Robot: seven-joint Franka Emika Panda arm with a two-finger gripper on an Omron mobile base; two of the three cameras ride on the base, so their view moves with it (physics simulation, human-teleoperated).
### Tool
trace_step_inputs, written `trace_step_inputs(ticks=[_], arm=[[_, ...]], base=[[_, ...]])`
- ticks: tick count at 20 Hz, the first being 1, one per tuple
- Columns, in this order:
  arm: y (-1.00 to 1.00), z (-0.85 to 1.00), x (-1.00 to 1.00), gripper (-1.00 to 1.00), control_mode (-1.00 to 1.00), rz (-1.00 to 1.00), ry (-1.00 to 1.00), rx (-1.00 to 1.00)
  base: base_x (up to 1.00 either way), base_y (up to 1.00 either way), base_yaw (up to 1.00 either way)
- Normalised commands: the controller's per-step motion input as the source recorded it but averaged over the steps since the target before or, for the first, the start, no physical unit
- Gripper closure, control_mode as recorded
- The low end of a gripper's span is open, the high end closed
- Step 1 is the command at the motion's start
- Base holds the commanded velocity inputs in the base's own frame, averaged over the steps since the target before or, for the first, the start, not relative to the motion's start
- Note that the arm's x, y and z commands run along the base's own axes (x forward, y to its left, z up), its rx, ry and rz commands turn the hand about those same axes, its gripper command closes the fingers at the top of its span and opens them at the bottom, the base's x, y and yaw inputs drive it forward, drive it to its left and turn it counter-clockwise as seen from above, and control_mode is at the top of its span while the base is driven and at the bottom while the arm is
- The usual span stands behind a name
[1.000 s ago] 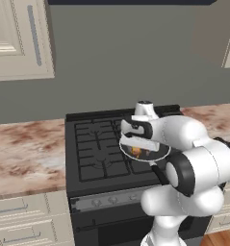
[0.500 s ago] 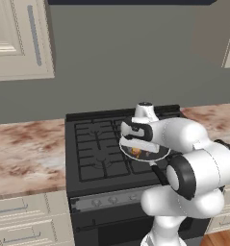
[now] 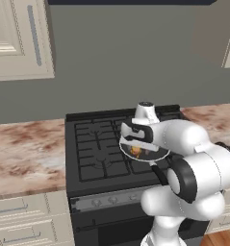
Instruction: Take the chicken drumsticks from the pan and place one on each plate on the dining counter.
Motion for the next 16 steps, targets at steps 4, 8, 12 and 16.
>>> trace_step_inputs(ticks=[4, 8, 12, 16], arm=[[0.0, 0.0, 0.1, -1.0, -1.0, 0.06, -0.11, 0.0], [0.0, -0.06, 0.04, -1.0, -1.0, 0.05, -0.08, 0.0], [-0.02, -0.11, 0.01, -1.0, -1.0, 0.08, -0.02, 0.0], [0.0, 0.0, 0.11, -1.0, -1.0, 0.07, 0.0, 0.0]], base=[[0.0, 0.0, 0.0], [0.0, 0.0, 0.0], [0.0, 0.0, 0.0], [0.0, 0.0, 0.0]])
